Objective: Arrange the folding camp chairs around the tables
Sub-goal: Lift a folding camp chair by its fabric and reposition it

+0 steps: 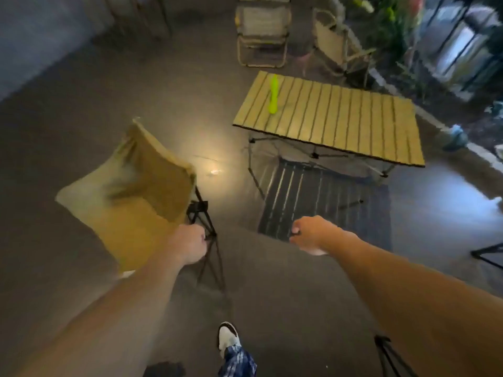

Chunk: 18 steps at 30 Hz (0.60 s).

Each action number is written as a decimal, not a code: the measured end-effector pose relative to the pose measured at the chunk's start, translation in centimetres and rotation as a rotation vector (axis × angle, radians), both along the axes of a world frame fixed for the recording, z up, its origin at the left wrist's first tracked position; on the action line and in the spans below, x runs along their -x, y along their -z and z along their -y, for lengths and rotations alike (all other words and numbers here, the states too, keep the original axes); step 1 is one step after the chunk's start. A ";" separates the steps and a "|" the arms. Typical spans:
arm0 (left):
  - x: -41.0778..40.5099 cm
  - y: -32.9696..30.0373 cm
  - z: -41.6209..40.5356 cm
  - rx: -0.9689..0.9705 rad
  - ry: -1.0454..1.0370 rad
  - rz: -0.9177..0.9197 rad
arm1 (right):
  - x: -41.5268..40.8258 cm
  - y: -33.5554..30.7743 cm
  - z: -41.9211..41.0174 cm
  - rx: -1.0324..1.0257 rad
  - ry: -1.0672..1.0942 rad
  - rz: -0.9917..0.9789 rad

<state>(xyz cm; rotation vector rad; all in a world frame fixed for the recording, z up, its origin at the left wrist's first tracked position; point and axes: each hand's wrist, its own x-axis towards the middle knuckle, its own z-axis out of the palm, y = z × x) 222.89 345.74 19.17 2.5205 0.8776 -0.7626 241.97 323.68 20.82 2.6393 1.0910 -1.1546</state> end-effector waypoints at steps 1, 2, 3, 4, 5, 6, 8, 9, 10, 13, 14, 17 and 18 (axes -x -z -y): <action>1.9 0.1 -2.0 -0.005 -0.068 0.005 | 1.0 -0.1 -3.0 -0.014 -0.043 -0.003; 4.5 0.3 -4.5 -0.012 -0.149 -0.007 | 2.4 -0.2 -6.9 -0.017 -0.103 -0.010; 7.2 0.5 -6.6 -0.015 -0.220 -0.030 | 3.9 -0.2 -10.5 -0.018 -0.172 -0.012; 9.7 1.0 -8.5 -0.016 -0.278 -0.051 | 5.3 -0.3 -13.8 -0.009 -0.238 -0.008; 11.5 1.4 -9.7 -0.020 -0.331 -0.052 | 6.4 -0.4 -16.0 -0.004 -0.283 0.006; 13.0 1.9 -10.6 -0.028 -0.388 -0.061 | 7.4 -0.3 -18.1 0.008 -0.317 0.018; 15.1 2.5 -11.8 -0.018 -0.474 -0.072 | 9.3 0.1 -21.5 0.044 -0.390 0.035; 15.8 3.0 -12.3 -0.003 -0.523 -0.071 | 10.2 0.4 -23.3 0.068 -0.439 0.034; 15.6 3.5 -12.8 0.019 -0.558 -0.048 | 10.6 0.8 -24.8 0.085 -0.477 0.040; 12.8 4.8 -14.0 0.088 -0.606 0.019 | 10.1 1.2 -27.8 0.095 -0.533 0.068; 11.6 5.0 -14.3 0.099 -0.612 0.033 | 9.5 1.3 -28.4 0.098 -0.537 0.079; 7.4 5.9 -15.9 0.158 -0.621 0.051 | 7.1 1.9 -30.8 0.109 -0.550 0.096; 6.1 6.2 -16.7 0.171 -0.625 0.056 | 6.2 2.1 -31.7 0.111 -0.545 0.091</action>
